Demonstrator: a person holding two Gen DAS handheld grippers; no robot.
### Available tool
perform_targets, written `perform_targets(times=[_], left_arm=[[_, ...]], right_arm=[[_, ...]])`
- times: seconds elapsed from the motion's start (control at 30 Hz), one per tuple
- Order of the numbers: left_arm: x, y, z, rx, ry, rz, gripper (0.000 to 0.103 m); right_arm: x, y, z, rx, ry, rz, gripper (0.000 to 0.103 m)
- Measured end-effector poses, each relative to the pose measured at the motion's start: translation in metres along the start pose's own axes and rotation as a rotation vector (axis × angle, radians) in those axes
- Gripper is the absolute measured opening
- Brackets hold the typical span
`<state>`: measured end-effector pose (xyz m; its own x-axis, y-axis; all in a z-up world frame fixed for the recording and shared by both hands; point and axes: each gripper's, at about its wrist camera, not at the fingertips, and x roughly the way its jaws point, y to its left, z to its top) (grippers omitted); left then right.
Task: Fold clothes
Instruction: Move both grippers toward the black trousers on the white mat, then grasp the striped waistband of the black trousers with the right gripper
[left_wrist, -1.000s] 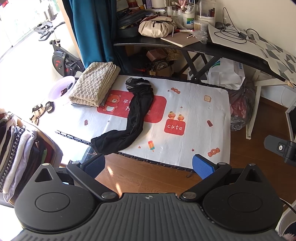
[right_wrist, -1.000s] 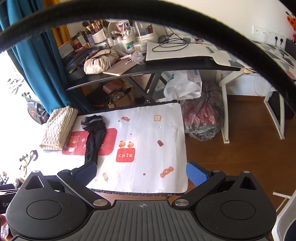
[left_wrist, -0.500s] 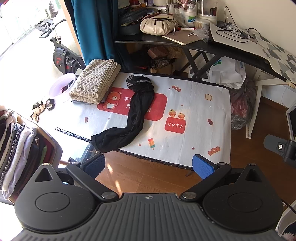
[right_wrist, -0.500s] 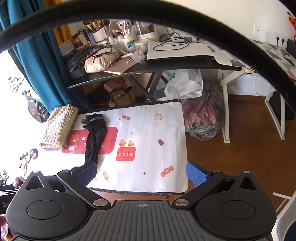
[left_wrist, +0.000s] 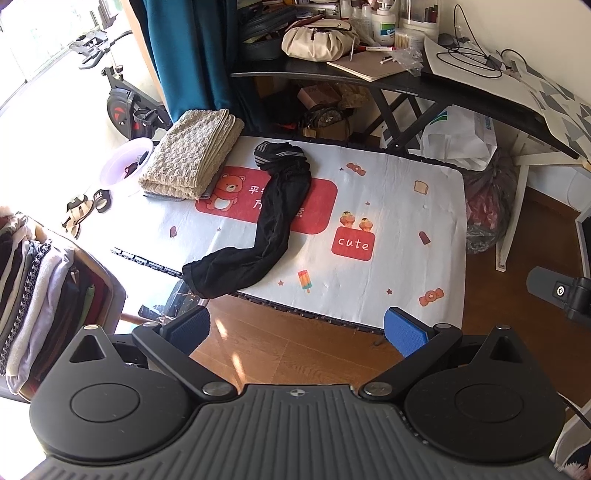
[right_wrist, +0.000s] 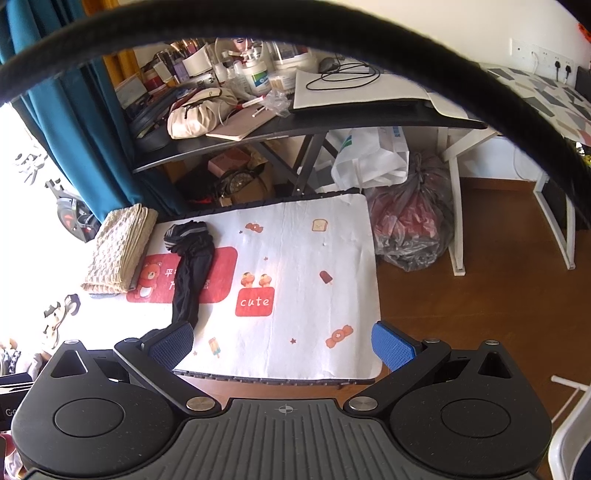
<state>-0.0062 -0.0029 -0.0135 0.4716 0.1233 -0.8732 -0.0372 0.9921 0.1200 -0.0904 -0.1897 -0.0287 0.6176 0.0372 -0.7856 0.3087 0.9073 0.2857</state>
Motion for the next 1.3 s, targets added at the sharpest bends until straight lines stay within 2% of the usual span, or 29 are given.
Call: perform_targets(times=[0.43, 0.73, 0.9, 1.13, 1.3], left_arm=[[0.020, 0.001, 0.004, 0.007, 0.067, 0.000, 0.102], [0.054, 0.013, 0.025, 0.041, 0.115, -0.044, 0.102], [0.078, 0.032, 0.053, 0.044, 0.134, -0.074, 0.102], [0.116, 0.069, 0.099, 0.027, 0.167, -0.128, 0.102], [0.154, 0.104, 0.122, -0.024, 0.255, -0.159, 0.102]], right_arm=[[0.022, 0.004, 0.003, -0.003, 0.055, -0.007, 0.102], [0.046, 0.017, 0.009, 0.020, 0.093, -0.056, 0.102], [0.071, 0.041, 0.023, 0.036, 0.106, -0.085, 0.102], [0.106, 0.101, 0.047, -0.042, 0.120, -0.132, 0.102], [0.139, 0.139, 0.060, -0.048, 0.166, -0.159, 0.102]])
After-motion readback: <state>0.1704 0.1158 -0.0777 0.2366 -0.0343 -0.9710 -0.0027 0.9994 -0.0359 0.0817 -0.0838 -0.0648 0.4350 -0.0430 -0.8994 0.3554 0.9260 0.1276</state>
